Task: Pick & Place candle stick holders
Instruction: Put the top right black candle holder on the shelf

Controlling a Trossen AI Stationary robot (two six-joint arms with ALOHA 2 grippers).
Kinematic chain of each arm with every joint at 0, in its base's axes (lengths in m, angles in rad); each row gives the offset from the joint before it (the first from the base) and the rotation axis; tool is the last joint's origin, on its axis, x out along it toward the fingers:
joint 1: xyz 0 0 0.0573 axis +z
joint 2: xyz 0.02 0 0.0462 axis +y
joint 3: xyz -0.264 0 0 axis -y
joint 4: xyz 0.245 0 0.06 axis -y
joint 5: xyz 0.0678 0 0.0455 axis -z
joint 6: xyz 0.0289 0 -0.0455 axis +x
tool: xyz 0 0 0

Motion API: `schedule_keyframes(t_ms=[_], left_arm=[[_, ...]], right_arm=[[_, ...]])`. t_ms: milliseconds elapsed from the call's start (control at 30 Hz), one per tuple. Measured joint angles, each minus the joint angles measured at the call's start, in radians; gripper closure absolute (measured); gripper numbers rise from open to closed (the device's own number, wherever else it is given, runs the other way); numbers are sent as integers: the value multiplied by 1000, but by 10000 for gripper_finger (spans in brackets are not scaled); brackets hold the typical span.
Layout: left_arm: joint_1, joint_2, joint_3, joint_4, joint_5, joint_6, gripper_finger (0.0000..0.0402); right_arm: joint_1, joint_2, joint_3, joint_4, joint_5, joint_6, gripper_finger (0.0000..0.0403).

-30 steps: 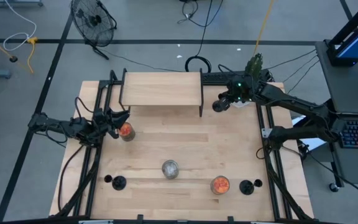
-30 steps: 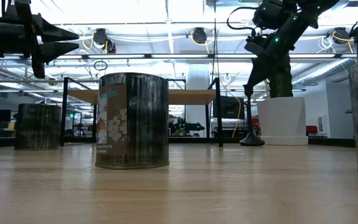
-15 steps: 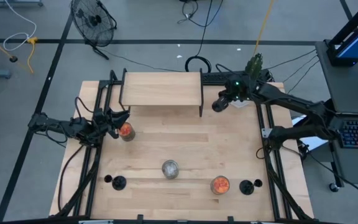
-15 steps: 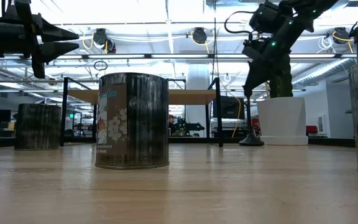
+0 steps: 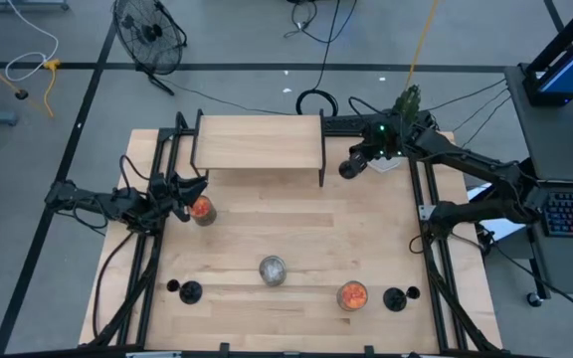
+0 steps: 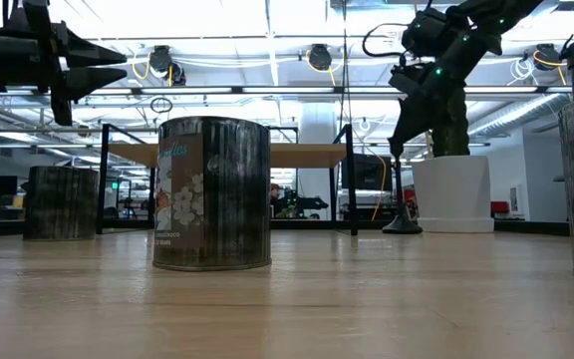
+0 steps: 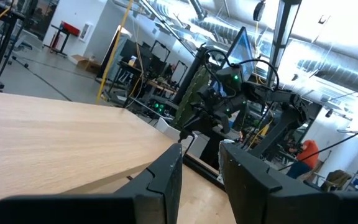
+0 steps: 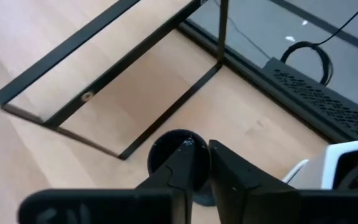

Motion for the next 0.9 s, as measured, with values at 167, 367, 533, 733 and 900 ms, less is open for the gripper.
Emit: schedule_keyframes(t_ms=[167,367,533,733,900], left_arm=[[0,0,0,0,0,0,289],[0,0,0,0,0,0,289],[0,0,0,0,0,0,289],[0,0,0,0,0,0,289],[0,0,0,0,0,-1,289]], right_arm=[[2,0,0,-17,-6,-12,372],[1,1,-1,-33,1,-39,341],[1,21,-1,-86,20,-52,362],[3,55,-1,-102,2,-52,391],[4,61,-2,-110,13,-52,393]])
